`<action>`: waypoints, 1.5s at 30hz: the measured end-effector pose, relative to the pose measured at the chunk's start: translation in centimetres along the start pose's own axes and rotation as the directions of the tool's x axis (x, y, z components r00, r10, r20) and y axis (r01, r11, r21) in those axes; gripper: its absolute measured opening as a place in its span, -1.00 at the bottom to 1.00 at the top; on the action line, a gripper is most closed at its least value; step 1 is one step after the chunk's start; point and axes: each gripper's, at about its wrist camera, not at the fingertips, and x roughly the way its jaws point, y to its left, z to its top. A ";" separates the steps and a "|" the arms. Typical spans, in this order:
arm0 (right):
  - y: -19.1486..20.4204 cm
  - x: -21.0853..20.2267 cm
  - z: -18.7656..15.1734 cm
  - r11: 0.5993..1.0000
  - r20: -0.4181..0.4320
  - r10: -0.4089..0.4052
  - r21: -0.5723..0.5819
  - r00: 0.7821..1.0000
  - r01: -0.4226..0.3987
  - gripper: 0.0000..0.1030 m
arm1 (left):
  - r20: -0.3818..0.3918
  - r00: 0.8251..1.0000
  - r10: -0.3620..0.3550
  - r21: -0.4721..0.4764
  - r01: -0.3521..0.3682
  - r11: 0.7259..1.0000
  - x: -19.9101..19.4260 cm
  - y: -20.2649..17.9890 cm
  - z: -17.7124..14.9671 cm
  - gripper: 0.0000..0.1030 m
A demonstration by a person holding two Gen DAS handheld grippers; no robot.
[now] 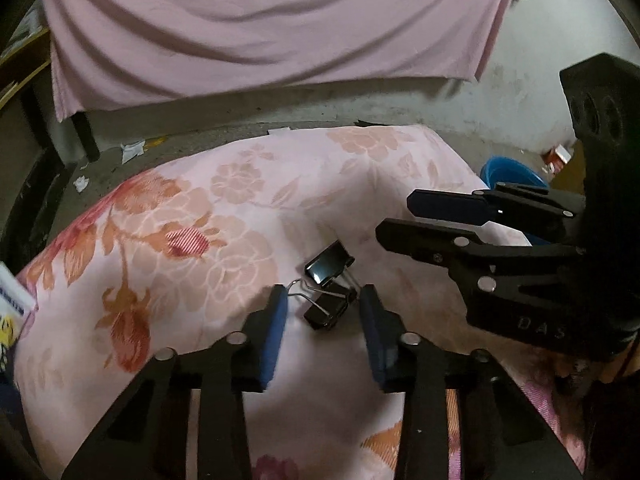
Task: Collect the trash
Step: 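Close the right tool on the black binder clip, then lift the binder clip with the right tool and carry it over the basin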
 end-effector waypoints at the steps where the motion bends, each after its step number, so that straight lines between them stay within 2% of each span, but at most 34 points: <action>1: 0.0 0.0 0.0 1.000 -0.001 0.000 -0.001 1.000 0.000 -0.32 | -0.003 1.000 -0.007 0.003 0.007 1.000 0.1 0.0 0.1 -0.54; 5: 0.3 0.2 0.0 1.000 -0.009 0.004 -0.014 1.000 -0.004 -0.32 | 0.008 1.000 -0.022 -0.008 0.022 1.000 -0.4 0.4 -0.4 -0.54; 10: 1.1 0.5 0.0 0.999 -0.019 0.018 -0.043 1.000 -0.018 -0.32 | 0.041 0.999 -0.020 -0.094 0.024 0.995 -2.1 2.3 -1.3 -0.54; 17: 2.5 1.7 0.6 0.992 -0.059 0.117 -0.032 0.991 -0.119 -0.31 | 0.134 0.986 0.097 -0.245 -0.061 0.968 -5.4 5.2 -2.1 -0.54; 19: 2.8 2.4 0.7 0.993 -0.079 0.113 -0.028 0.990 -0.115 -0.31 | 0.149 0.981 0.125 -0.293 -0.077 0.953 -6.3 5.9 -2.4 -0.54; 24: 3.6 3.1 1.0 0.995 -0.098 0.079 -0.054 0.992 -0.085 -0.32 | 0.165 0.975 0.148 -0.328 -0.087 0.941 -7.5 6.1 -2.7 -0.54; 25: 3.9 3.3 0.9 0.995 -0.104 0.065 -0.068 0.992 -0.073 -0.36 | 0.171 0.974 0.148 -0.330 -0.086 0.940 -7.7 5.9 -2.7 -0.54; 26: 4.2 3.3 0.9 0.995 -0.106 0.051 -0.081 0.993 -0.060 -0.54 | 0.180 0.972 0.150 -0.330 -0.084 0.940 -8.0 5.7 -2.7 -0.54; 27: 4.4 3.3 0.9 0.995 -0.105 0.043 -0.086 0.994 -0.052 -0.54 | 0.189 0.970 0.152 -0.330 -0.083 0.940 -8.2 5.5 -2.9 -0.54; 31: 4.2 1.4 0.0 0.996 -0.054 0.038 -0.079 0.998 -0.042 -0.54 | 0.237 0.960 0.151 -0.312 -0.072 0.947 -9.7 4.4 -3.3 -0.54; 34: 3.8 -2.1 -1.0 0.997 0.072 0.045 -0.071 0.996 -0.040 -0.54 | 0.305 0.942 0.141 -0.283 -0.052 0.958 -10.7 2.8 -3.0 -0.54; 36: 3.6 -5.2 -2.0 0.998 0.193 0.035 -0.065 0.981 -0.022 -0.54 | 0.357 0.925 0.133 -0.261 -0.038 0.965 -11.6 1.4 -2.8 -0.54; 39: 2.9 -9.9 -3.6 0.999 0.362 -0.012 -0.041 0.932 0.028 -0.54 | 0.465 0.878 0.111 -0.216 -0.010 0.976 -13.4 -1.3 -2.6 -0.54; 40: 2.7 -11.3 -4.1 0.999 0.408 -0.030 -0.026 0.912 0.045 -0.54 | 0.500 0.861 0.098 -0.197 0.002 0.980 -14.0 -2.4 -2.5 -0.54; 41: 2.3 -13.2 -4.7 0.998 0.466 -0.051 -0.006 0.883 0.061 -0.54 | 0.528 0.845 0.085 -0.178 0.013 0.984 -14.5 -3.4 -2.3 -0.54; 42: 2.1 -14.2 -4.9 0.998 0.497 -0.063 0.005 0.865 0.070 -0.54 | 0.547 0.834 0.075 -0.163 0.019 0.986 -14.8 -4.1 -2.1 -0.54; 43: 1.7 -15.5 -5.3 0.996 0.534 -0.079 0.018 0.842 0.082 -0.54 | 0.577 0.814 0.060 -0.135 0.022 0.991 -15.4 -5.4 -2.0 -0.54; 44: 1.3 -17.2 -5.9 0.994 0.580 -0.106 0.038 0.808 0.103 -0.54 | 0.598 0.800 0.049 -0.113 0.023 0.993 -15.8 -6.4 -1.9 -0.54; 45: 1.0 -18.1 -6.2 0.992 0.604 -0.122 0.050 0.788 0.115 -0.54 | 0.620 0.784 0.035 -0.090 0.026 0.996 -16.3 -7.6 -1.6 -0.54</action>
